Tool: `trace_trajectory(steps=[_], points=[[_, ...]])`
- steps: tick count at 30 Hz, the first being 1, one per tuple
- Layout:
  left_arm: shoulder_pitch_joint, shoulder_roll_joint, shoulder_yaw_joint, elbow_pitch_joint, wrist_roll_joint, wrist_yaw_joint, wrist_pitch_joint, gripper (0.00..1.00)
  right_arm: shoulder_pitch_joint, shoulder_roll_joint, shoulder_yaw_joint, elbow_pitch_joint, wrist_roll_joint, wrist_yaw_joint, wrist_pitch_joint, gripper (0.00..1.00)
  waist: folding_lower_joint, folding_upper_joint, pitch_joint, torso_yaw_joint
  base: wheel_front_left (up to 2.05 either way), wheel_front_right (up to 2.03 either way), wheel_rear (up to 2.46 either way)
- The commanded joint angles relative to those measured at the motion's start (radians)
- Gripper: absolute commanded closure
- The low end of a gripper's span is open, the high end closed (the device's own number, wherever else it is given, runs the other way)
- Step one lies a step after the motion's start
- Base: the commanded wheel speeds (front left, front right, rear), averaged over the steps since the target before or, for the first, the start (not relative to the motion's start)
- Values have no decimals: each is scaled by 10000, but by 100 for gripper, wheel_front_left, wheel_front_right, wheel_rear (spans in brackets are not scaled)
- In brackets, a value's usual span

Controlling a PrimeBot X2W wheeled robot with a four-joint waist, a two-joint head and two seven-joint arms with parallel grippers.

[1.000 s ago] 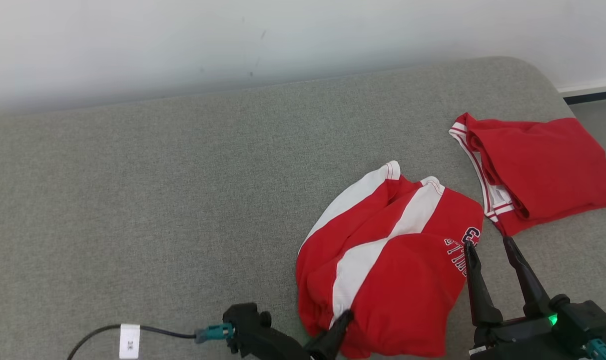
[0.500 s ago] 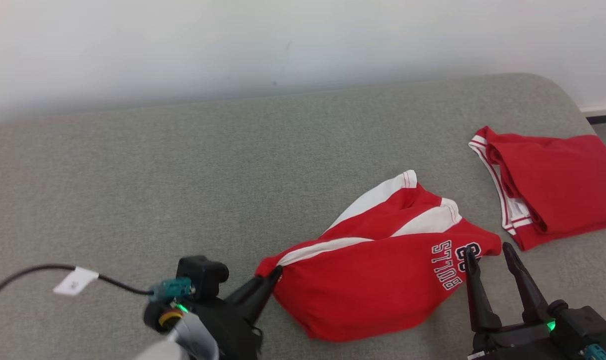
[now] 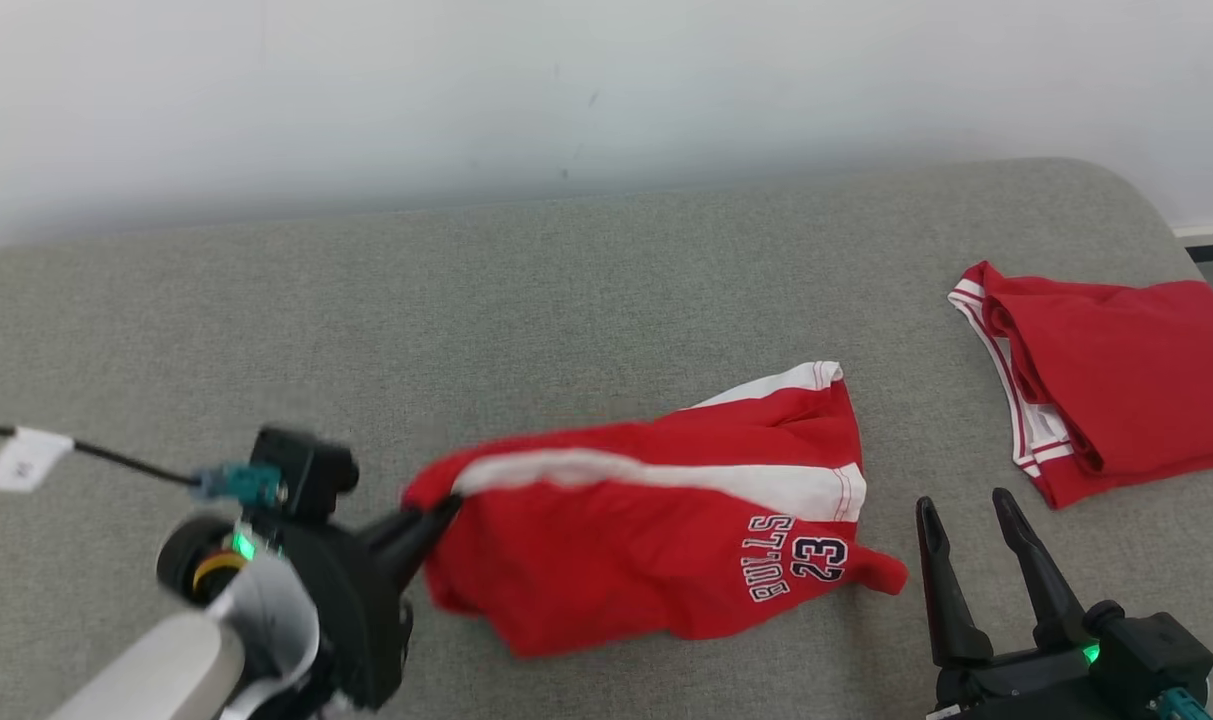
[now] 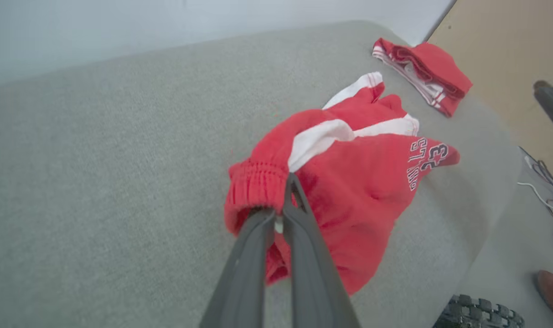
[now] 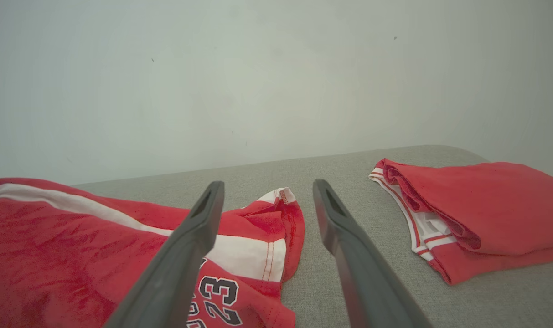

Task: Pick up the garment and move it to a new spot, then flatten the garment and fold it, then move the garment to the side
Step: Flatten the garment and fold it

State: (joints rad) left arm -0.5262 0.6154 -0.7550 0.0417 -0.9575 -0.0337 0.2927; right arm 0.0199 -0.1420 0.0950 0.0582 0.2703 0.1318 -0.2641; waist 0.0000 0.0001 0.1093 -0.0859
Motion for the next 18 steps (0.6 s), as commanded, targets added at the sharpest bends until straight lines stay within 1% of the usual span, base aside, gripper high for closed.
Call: trace_trajectory(steps=[1,4,7,8,9,10,13,18], points=[[242,84,-26,62,-88,88,45,100,62,25,-10,21,81,-27,-5,0,0,-1,16,-30,0,0,0],[675,310,-67,421,135,398,-117,100,180,30,88,195,238,-27,-4,0,0,-1,8,-59,0,0,0],[1078,280,-40,635,227,845,-429,100,220,-86,244,563,566,-27,-5,0,0,-1,-73,-32,0,0,0],[1155,255,-2,639,320,1006,-592,84,211,-161,326,691,674,-27,-4,0,0,-1,-107,4,0,0,0],[1235,217,27,629,422,1141,-790,49,176,-227,402,815,796,-27,-5,0,0,-1,-141,48,0,0,0],[1371,153,58,595,448,1249,-978,0,138,-283,532,995,957,-27,-5,0,0,-1,-166,85,0,0,0],[1661,38,100,413,632,1520,-1478,0,-233,-586,1007,1623,1496,-27,-4,0,0,-1,-245,208,0,0,0],[1937,31,106,31,1483,2112,-2568,0,-1313,-1241,2105,2785,2601,-27,9,0,0,-1,-292,500,0,0,0]])
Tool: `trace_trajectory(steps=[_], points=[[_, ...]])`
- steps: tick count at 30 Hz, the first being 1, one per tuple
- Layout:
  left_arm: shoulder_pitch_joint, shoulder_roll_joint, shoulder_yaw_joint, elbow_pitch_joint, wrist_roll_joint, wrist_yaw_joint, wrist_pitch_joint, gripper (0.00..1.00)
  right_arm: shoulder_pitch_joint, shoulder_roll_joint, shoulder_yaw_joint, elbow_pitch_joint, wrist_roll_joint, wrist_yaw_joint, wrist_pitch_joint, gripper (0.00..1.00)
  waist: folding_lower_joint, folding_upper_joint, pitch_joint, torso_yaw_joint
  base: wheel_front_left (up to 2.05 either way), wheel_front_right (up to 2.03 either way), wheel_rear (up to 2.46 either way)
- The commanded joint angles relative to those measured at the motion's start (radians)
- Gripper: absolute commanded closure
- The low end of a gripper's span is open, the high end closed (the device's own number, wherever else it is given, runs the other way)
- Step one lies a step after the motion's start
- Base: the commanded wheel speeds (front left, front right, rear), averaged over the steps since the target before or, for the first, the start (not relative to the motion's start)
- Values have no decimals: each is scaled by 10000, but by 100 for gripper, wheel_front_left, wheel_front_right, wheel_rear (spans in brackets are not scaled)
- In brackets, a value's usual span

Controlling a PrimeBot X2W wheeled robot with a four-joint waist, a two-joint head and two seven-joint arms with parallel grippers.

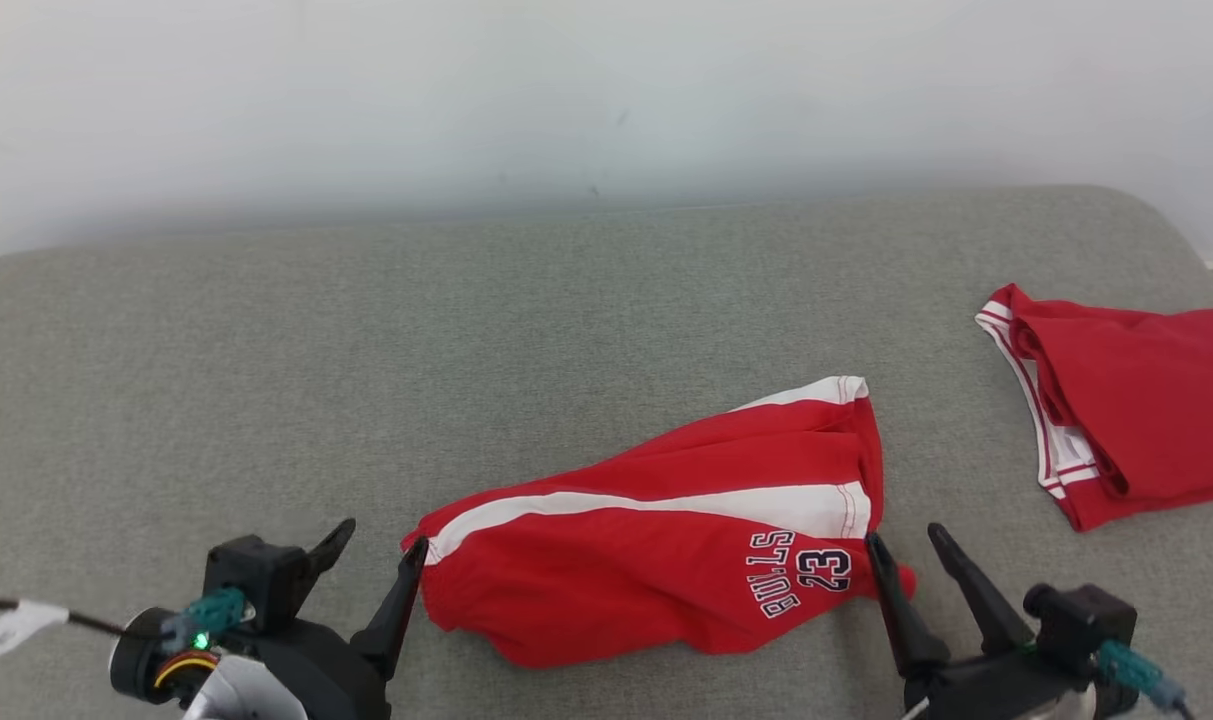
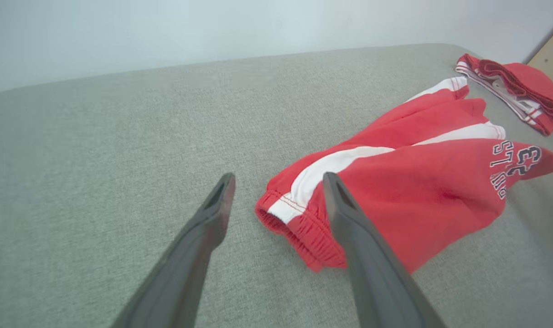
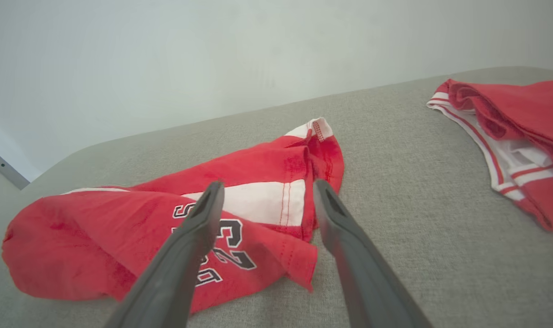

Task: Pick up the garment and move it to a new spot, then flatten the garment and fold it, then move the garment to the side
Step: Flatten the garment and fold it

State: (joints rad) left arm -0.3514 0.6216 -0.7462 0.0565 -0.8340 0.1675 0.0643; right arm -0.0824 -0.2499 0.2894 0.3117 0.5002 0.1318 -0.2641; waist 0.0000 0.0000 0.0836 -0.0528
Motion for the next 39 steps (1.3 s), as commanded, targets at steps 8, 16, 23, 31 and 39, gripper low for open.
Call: trace_trajectory(steps=[8,16,23,31,39], points=[[803,-498,42,-912,1037,977,-1876,0,-1917,-876,1279,1639,1944,-27,753,0,0,0,74,601,0,0,0],[1237,-1073,-97,-1197,1402,1365,-2729,0,-2909,-1116,2194,3096,2987,-27,1463,0,0,0,352,990,0,0,0],[1236,-1165,-189,-1190,1454,1398,-2812,0,-2959,-1129,2840,3679,3412,-27,1121,0,0,0,451,1099,0,0,0],[1167,-1150,-260,-1236,1583,1466,-2846,0,-3311,-1120,3840,3737,3198,-27,469,96,0,0,402,892,0,0,0],[1175,-1105,-274,-1264,1604,1531,-2838,0,-3657,-1389,4193,3635,2769,-27,68,100,0,0,384,723,0,0,0]])
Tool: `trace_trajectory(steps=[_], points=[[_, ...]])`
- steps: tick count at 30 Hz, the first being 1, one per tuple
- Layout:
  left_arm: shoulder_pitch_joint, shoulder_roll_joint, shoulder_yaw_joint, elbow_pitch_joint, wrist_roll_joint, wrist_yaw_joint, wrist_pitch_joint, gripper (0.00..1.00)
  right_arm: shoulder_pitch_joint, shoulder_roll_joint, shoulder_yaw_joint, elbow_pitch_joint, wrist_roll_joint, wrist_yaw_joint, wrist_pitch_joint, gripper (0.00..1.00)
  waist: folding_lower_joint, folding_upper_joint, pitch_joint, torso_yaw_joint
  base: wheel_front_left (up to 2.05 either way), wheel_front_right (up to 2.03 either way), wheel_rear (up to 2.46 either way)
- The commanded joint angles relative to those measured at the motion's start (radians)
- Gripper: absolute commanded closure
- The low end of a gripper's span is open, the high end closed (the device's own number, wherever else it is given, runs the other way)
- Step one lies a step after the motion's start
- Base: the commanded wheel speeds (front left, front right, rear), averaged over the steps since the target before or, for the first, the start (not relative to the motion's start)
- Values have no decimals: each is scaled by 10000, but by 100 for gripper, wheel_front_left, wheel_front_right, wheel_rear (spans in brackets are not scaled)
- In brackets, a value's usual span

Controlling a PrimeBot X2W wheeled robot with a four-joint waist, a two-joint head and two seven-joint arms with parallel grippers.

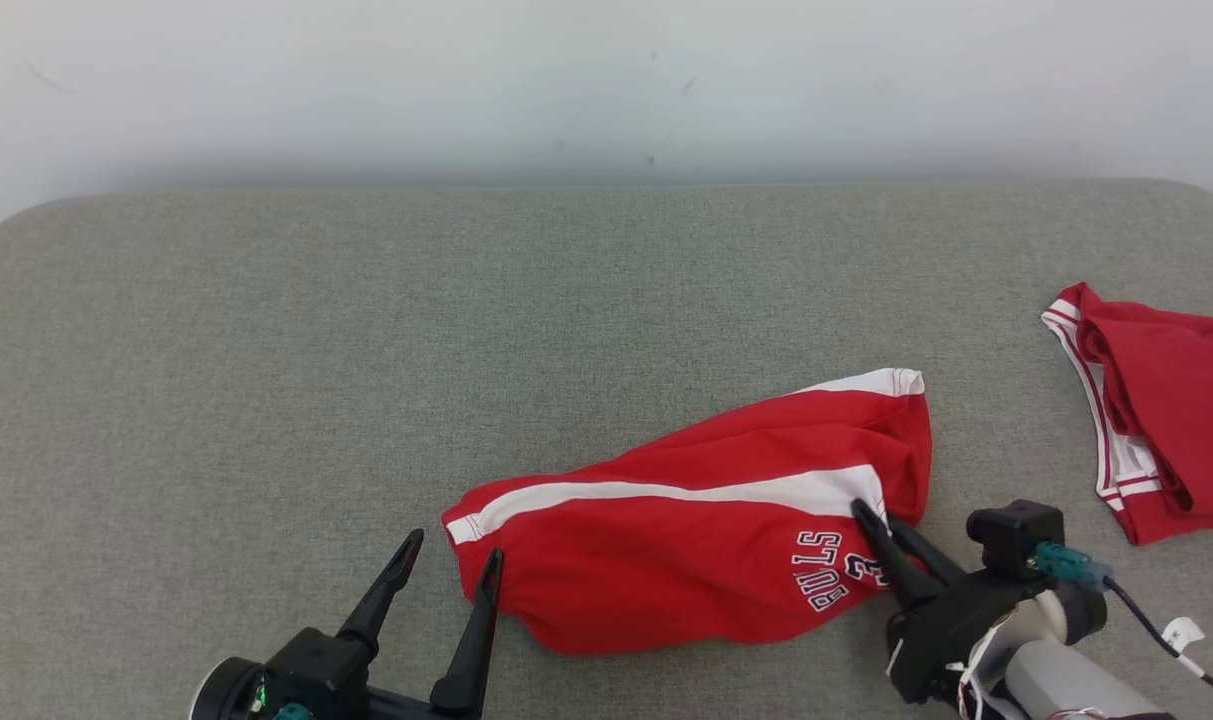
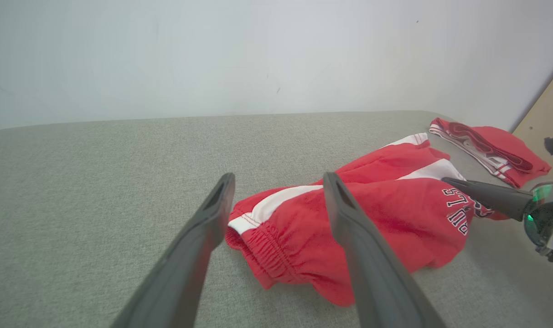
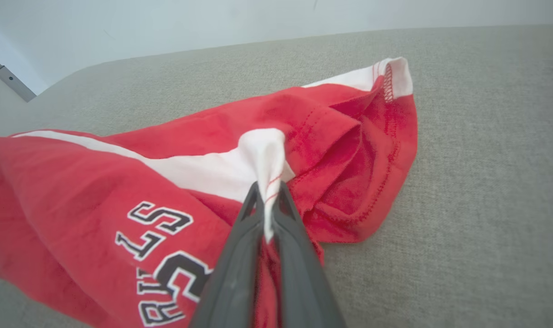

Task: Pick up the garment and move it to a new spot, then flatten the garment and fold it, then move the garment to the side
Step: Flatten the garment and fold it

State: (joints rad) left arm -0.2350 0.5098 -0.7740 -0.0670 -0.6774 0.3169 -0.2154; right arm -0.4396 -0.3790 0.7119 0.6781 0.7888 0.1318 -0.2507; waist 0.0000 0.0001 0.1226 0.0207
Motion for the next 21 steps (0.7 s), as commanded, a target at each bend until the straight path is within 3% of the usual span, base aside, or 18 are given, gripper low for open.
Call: trace_trajectory(steps=[1,7,10,11,12,13,21], points=[[21,13,-1,-36,31,45,-42,0,-121,-172,-80,-54,-247,-27,-91,100,0,-1,-11,-22,0,0,0],[51,32,3,-30,-32,66,-46,0,168,-798,-1349,-59,-1206,-27,-148,100,0,-1,-17,-51,0,0,0],[91,74,34,-41,-58,76,-60,0,532,-754,-1949,-218,-1478,-27,-135,100,0,-1,-4,-87,0,0,0],[105,78,31,-37,-67,77,-64,0,669,-688,-1990,-270,-1456,-27,-136,80,0,-1,-7,-96,0,0,0],[110,72,21,-31,-73,64,-63,0,787,-649,-1987,-325,-1407,-27,-107,6,0,-1,-11,-104,0,0,0],[109,56,4,-23,-80,61,-56,0,892,-629,-1967,-387,-1322,-27,-36,0,0,-1,-17,-108,0,0,0],[90,110,3,-21,-94,86,-29,0,1973,-1036,-2348,-1420,-571,-27,245,0,0,-1,-43,-128,0,0,0]])
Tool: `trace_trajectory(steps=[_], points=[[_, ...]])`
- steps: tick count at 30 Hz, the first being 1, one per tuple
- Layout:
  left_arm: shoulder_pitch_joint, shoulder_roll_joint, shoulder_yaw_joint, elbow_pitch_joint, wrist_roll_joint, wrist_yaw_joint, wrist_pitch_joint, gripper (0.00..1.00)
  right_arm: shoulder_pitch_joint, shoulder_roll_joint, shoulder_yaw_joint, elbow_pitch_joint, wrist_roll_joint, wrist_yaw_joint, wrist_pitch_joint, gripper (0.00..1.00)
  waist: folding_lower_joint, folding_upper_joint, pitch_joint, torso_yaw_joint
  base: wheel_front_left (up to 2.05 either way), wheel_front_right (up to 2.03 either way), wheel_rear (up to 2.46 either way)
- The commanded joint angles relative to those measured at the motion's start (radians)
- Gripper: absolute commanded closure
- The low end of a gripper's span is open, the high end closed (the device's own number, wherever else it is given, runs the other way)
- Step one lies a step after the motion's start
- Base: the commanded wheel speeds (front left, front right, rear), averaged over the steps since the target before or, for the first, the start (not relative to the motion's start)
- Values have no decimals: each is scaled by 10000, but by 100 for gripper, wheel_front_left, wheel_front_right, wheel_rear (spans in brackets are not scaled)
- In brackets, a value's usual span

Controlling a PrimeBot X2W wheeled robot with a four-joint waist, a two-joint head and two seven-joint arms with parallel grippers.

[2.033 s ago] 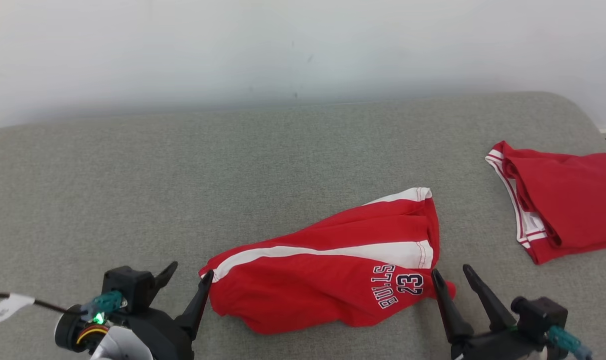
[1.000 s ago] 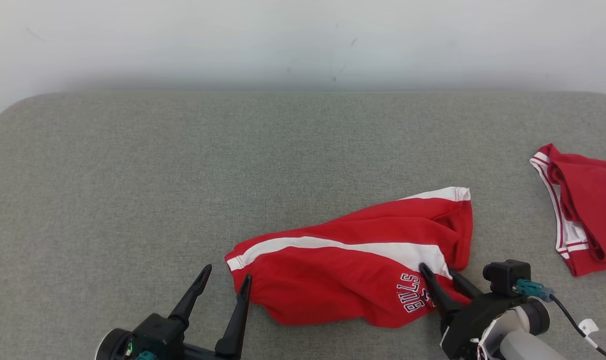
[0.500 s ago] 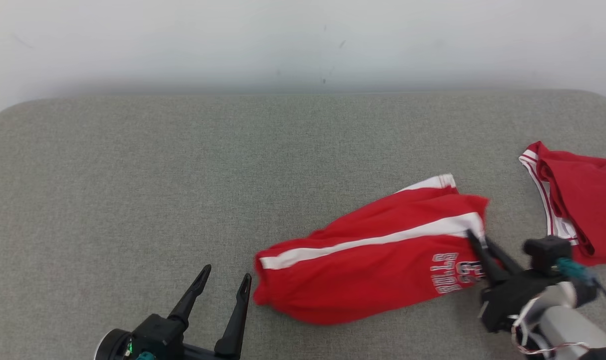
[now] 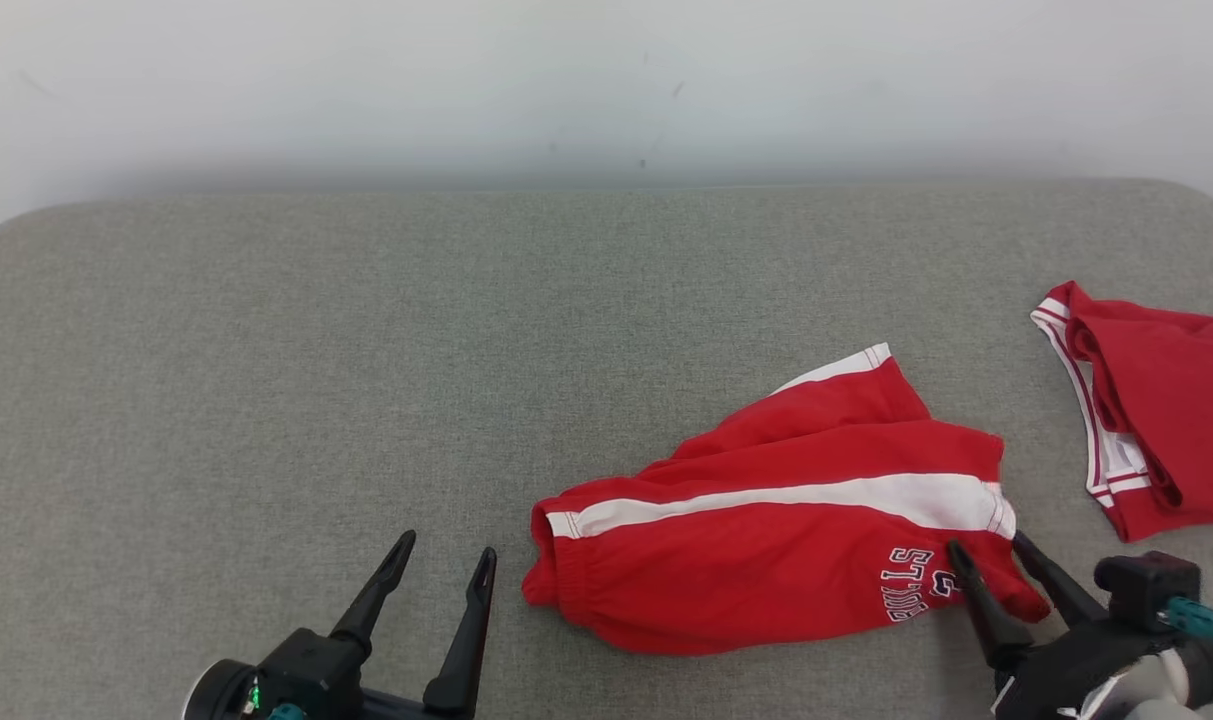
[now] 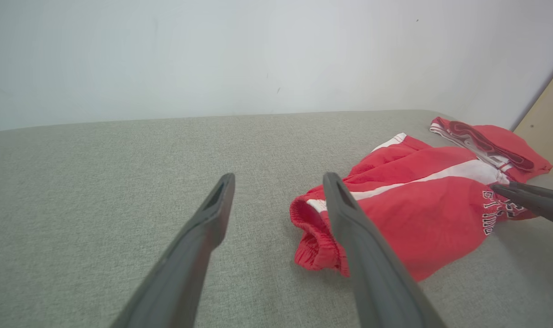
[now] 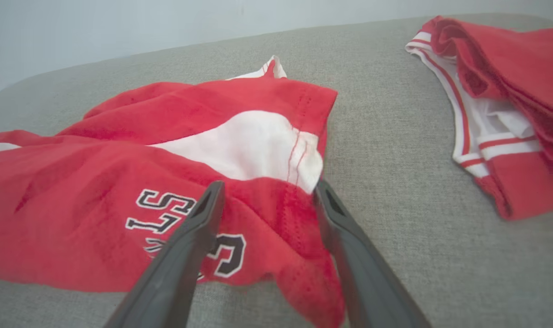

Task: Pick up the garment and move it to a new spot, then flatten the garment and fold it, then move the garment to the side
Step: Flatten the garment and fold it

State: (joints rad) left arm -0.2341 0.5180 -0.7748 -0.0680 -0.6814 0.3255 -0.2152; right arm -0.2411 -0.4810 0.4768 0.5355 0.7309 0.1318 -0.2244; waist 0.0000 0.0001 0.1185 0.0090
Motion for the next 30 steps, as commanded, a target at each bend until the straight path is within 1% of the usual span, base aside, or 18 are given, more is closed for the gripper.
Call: trace_trajectory(steps=[1,7,10,14,17,21,30], points=[[113,45,26,-14,-58,20,-42,0,98,-44,-59,-141,82,-27,4,0,0,-1,-11,-39,0,0,0],[41,27,-72,18,-9,-30,16,0,359,-164,-313,-805,660,-27,298,0,0,-1,-79,-124,0,0,0],[-27,1,-111,23,12,-57,31,0,416,-223,-426,-903,709,-27,477,0,0,-1,-109,-86,0,0,0],[6,17,-115,45,-30,-48,3,0,336,-140,-488,-938,863,-27,614,0,0,-1,-141,-40,0,0,0],[9,7,-145,77,-53,-57,4,0,178,-124,-439,-819,928,-27,720,0,0,-1,-162,17,0,0,0],[-70,-9,-188,82,-6,-65,58,0,49,-260,-466,-401,791,-27,694,0,0,-1,-229,145,0,0,0],[13,70,-192,26,-5,4,50,0,-49,-144,-688,-75,1269,-27,720,0,0,-1,-196,223,0,0,0]])
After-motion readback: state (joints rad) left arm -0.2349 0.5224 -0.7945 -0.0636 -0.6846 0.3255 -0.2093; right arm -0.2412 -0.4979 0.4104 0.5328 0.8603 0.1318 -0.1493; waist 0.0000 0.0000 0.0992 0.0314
